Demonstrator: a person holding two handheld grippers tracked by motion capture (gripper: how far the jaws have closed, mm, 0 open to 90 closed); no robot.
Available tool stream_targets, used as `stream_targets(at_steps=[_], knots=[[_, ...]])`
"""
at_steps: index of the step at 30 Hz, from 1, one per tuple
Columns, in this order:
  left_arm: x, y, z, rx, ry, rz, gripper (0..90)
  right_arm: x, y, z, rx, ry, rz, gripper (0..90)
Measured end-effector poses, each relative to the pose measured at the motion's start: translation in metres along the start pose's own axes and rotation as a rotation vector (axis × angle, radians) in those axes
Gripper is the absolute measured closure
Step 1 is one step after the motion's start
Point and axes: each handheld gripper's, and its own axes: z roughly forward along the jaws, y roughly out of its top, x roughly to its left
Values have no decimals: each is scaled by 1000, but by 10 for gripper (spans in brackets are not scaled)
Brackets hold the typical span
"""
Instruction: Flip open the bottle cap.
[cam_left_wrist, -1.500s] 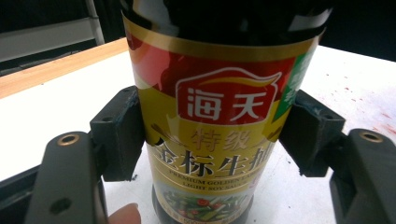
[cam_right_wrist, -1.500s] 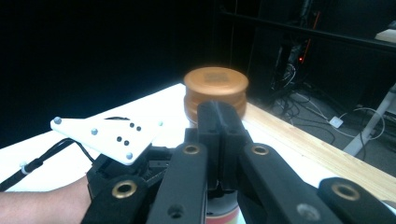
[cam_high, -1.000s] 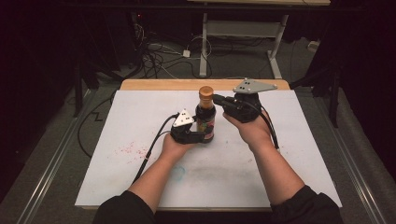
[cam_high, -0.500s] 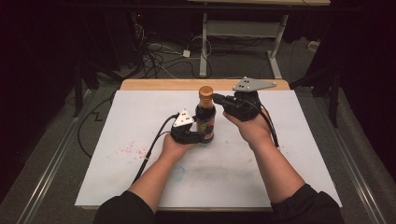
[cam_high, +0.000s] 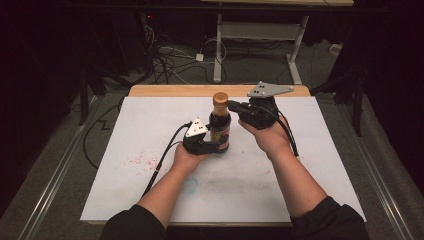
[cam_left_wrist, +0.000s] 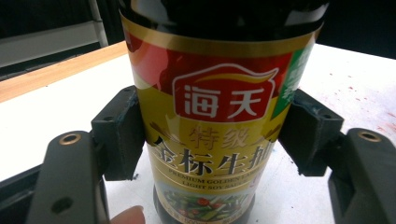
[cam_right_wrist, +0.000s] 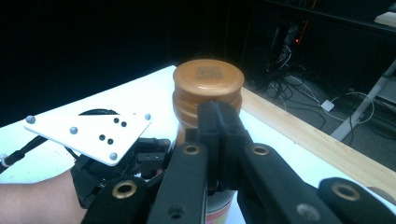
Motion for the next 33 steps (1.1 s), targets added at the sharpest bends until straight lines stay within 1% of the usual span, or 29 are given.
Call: stream_targets(at_steps=[7, 14, 25, 26, 27, 28, 29, 30, 31, 32, 33], knots=[[-1, 0, 0, 1, 5, 4, 293, 0, 1, 0, 7, -3, -1, 900], [-1, 0, 0, 5, 7, 8, 294, -1, 5, 0, 32, -4, -11, 900], [-1, 0, 0, 10, 14, 10, 300, 0, 8, 0, 47, -9, -14, 900], [-1, 0, 0, 10, 8, 20, 300, 0, 13, 0, 15, -13, -13, 900], [-1, 0, 0, 10, 8, 20, 299, 0, 13, 0, 15, -13, -13, 900], [-4, 2, 1, 19, 17, 41, 297, 3, 27, -8, -110, 20, 5, 900], [-5, 2, 1, 20, 22, 41, 297, 3, 27, -8, -110, 20, 5, 900], [-3, 1, 1, 18, 17, 19, 297, 7, 33, -11, -101, 8, -40, 900], [0, 1, 0, 13, 9, 4, 296, 8, 36, -13, -94, -4, -54, 900], [0, 1, 0, 12, 6, 6, 296, 6, 35, -16, -86, -9, -43, 900], [-1, 1, 1, 14, 11, 18, 296, 6, 35, -16, -86, -9, -43, 900]])
